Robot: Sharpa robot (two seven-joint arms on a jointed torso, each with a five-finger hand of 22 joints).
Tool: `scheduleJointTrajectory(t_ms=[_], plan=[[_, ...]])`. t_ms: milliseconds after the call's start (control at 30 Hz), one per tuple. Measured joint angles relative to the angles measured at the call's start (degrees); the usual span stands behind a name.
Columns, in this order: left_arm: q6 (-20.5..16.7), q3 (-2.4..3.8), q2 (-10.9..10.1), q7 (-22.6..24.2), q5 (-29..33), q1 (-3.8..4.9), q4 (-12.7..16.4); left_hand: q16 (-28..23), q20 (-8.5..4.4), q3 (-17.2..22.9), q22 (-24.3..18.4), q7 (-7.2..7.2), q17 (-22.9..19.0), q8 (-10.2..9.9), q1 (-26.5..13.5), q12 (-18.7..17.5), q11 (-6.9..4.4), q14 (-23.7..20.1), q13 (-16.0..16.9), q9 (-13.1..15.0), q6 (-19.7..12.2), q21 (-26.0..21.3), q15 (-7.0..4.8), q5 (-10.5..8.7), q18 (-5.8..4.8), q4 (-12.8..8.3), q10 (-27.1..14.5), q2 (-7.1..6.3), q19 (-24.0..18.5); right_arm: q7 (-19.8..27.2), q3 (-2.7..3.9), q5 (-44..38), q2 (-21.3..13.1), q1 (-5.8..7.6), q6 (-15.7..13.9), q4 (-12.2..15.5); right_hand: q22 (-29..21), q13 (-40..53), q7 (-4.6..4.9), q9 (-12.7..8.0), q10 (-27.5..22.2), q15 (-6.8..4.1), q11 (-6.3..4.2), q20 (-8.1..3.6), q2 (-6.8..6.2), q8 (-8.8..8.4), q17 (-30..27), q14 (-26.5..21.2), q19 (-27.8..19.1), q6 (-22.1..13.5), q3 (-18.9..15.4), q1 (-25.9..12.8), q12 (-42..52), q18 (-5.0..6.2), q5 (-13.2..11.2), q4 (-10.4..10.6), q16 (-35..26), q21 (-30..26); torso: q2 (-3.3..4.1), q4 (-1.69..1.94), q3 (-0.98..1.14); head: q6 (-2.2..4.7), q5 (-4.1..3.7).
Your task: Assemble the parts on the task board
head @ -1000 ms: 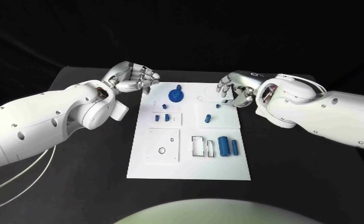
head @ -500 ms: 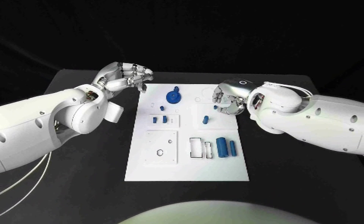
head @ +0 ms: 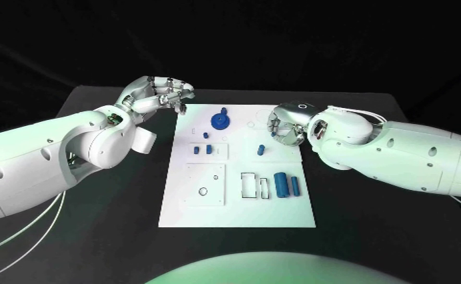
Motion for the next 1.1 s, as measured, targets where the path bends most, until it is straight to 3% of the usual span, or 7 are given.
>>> scheduleJointTrajectory(t_ms=[733, 833, 967, 1100], plan=[[0.26, 0.0, -0.21, -0.28, 0.44, 0.0, 0.17, -0.19, 0.01, -0.16, -0.06, 0.32, -0.05, 0.0, 0.0, 0.0, 0.0, 0.0, -0.01, -0.01, -0.94, -0.24, 0.0, 0.0, -0.01, -0.16, 0.0, 0.0, 0.0, -0.61, 0.24, -0.55, 1.56, -0.74, -0.63, -1.83, -0.01, -0.41, -0.66, 1.0, 2.77, 0.0, -0.5, -0.27, 0.51, 0.27, -0.02, 0.0, 0.76, 1.36, 2.92, -1.12, -0.89, 0.01, -0.65, -1.13, 0.55, 2.35, -0.04, -0.1, 0.1, -0.47, 0.12], [0.29, 0.0, -0.21, -0.37, 0.44, 0.0, 0.17, -0.19, 0.0, -0.16, -0.06, 0.32, -0.05, 0.0, 0.0, 0.0, 0.0, 0.0, -0.01, -0.01, -0.94, -0.24, 0.0, 0.0, -0.02, -0.16, 0.0, 0.0, 0.0, -1.01, 0.29, -0.86, 1.74, -0.91, -0.95, -1.83, -0.02, -0.47, -0.8, 1.22, 3.4, -0.44, -0.7, -0.31, 0.21, 0.67, -0.02, 0.01, 1.34, 1.82, 3.16, -1.42, -0.91, 0.01, -0.65, -1.38, 0.55, 3.1, -0.04, -0.11, 0.1, -0.55, 0.13], [0.32, 0.0, -0.21, -0.49, 0.44, 0.0, 0.18, -0.19, -0.2, -0.16, -0.06, 0.12, -0.05, 0.0, 0.0, 0.0, 0.0, 0.0, -0.06, -0.01, -1.13, -0.24, 0.0, 0.0, -0.02, -0.16, 0.0, 0.0, 0.2, -1.78, 0.31, -1.58, 2.01, -1.1, -1.33, -1.81, -0.02, -0.26, -0.8, 1.33, 3.51, -0.43, -0.6, -0.3, -0.17, 0.67, -0.02, 0.01, 1.33, 1.82, 3.39, -1.8, -0.87, -0.87, -0.65, -1.6, 0.55, 3.1, -0.05, -0.12, 0.1, -0.6, 0.09], [0.35, 0.0, -0.18, -0.56, 0.42, 0.0, 0.18, -0.19, -0.2, -0.16, -0.05, 0.12, -0.04, 0.0, 0.0, 0.0, 0.0, 0.0, -0.06, -0.01, -1.13, -0.24, 0.0, 0.0, -0.02, -0.15, 0.0, 0.0, 0.2, -2.76, 0.27, -2.53, 2.25, -1.24, -1.46, -1.73, -0.02, -0.23, -0.86, 1.5, 3.9, -0.43, -0.79, -0.5, -0.4, 0.67, -0.02, 0.01, 1.53, 1.88, 3.31, -2.02, -1.21, -0.87, -0.61, -1.9, 0.54, 3.56, -0.1, -0.11, 0.07, -0.68, 0.03]])
